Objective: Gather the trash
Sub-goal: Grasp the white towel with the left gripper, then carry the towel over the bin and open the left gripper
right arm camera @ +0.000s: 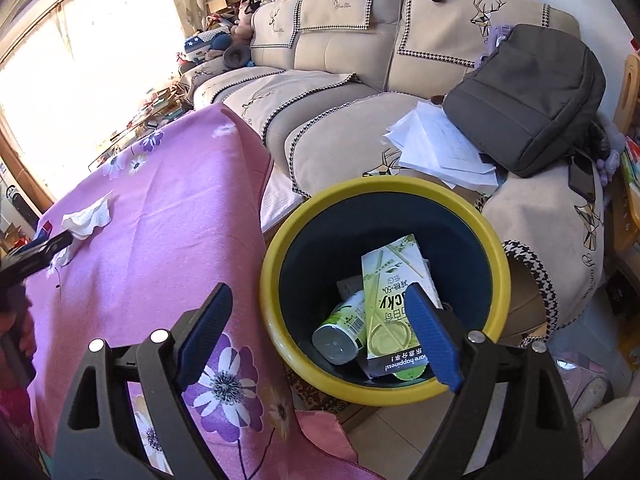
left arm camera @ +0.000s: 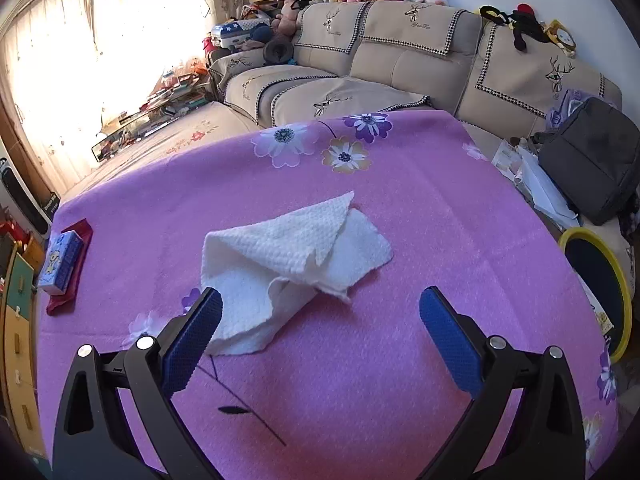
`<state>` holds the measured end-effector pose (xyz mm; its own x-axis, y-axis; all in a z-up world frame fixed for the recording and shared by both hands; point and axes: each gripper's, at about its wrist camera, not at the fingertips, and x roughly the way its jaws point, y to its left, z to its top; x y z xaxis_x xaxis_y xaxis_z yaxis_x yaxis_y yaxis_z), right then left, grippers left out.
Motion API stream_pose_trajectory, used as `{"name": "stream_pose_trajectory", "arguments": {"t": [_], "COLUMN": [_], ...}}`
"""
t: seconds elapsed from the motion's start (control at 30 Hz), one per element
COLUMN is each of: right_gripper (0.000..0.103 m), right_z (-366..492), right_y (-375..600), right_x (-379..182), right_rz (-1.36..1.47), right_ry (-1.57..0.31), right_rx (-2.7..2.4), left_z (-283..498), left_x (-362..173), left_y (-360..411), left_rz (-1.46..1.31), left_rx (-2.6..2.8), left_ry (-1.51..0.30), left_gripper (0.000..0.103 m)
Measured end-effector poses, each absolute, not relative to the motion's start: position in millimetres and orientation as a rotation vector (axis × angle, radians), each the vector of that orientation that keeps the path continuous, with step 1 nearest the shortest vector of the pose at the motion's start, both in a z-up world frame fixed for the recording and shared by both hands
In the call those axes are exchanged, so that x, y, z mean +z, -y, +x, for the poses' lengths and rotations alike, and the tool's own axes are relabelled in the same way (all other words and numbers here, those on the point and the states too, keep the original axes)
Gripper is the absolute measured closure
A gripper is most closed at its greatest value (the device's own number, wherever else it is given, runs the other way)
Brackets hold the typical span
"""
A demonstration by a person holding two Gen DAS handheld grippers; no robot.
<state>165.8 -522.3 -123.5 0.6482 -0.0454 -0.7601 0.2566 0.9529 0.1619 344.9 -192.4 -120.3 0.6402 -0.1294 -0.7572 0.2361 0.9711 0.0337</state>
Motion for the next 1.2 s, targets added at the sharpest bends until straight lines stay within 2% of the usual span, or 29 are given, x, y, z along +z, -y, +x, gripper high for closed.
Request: {"name": "stream_pose_trajectory", "arguments": {"t": [0.27,0.33,0.43,0.47,0.5,0.53,0.57,0.63,0.67,0.7,0.97,1.2], "right_gripper": [0.020,0.020,0.020,0.020,0.020,0.020,0.020,0.020,0.020,0.020,0.020,0.020], "right_z": [167.7,167.4,168.1,168.4,168.8,168.7,168.6,168.2,167.7,167.1,154.8,133.8], "right_y": [525.4,524.8,523.9,523.2,522.8,522.4,521.9,521.6,521.2,520.8,519.7,530.1], "right_x": [-126.3,-126.2,-126.3,-126.1,-125.8,-125.7,-125.8,-125.6,-125.5,-124.5,-114.8,-106.5], "right_rz": [0.267,0.266,0.268,0.268,0.268,0.269,0.270,0.272,0.273,0.274,0.276,0.265], "right_ry": [-0.856,-0.854,-0.851,-0.850,-0.849,-0.847,-0.847,-0.844,-0.842,-0.841,-0.808,-0.767], "right_rx": [-0.166,-0.163,-0.158,-0.155,-0.154,-0.151,-0.150,-0.147,-0.146,-0.145,-0.138,-0.178], "left_z": [389.1,396.0,402.1,403.8,403.5,400.6,397.3,393.5,392.2,391.2,357.0,308.2], "left_x": [-133.8,-137.8,-145.7,-149.5,-152.6,-153.0,-153.4,-153.6,-153.1,-152.6,-120.8,-72.2], "left_y": [196.8,196.1,193.3,193.6,194.4,195.4,197.4,199.3,199.6,199.4,207.4,250.9], "left_rz": [0.119,0.104,0.085,0.080,0.080,0.093,0.103,0.104,0.102,0.097,0.124,0.186], "left_rx": [-0.152,-0.149,-0.148,-0.156,-0.157,-0.150,-0.153,-0.165,-0.171,-0.180,-0.246,-0.401], "left_ry": [-0.868,-0.882,-0.911,-0.927,-0.937,-0.919,-0.906,-0.896,-0.894,-0.893,-0.793,-0.724], "left_gripper": [0.006,0.010,0.029,0.040,0.046,0.048,0.060,0.073,0.087,0.095,0.097,0.097]}}
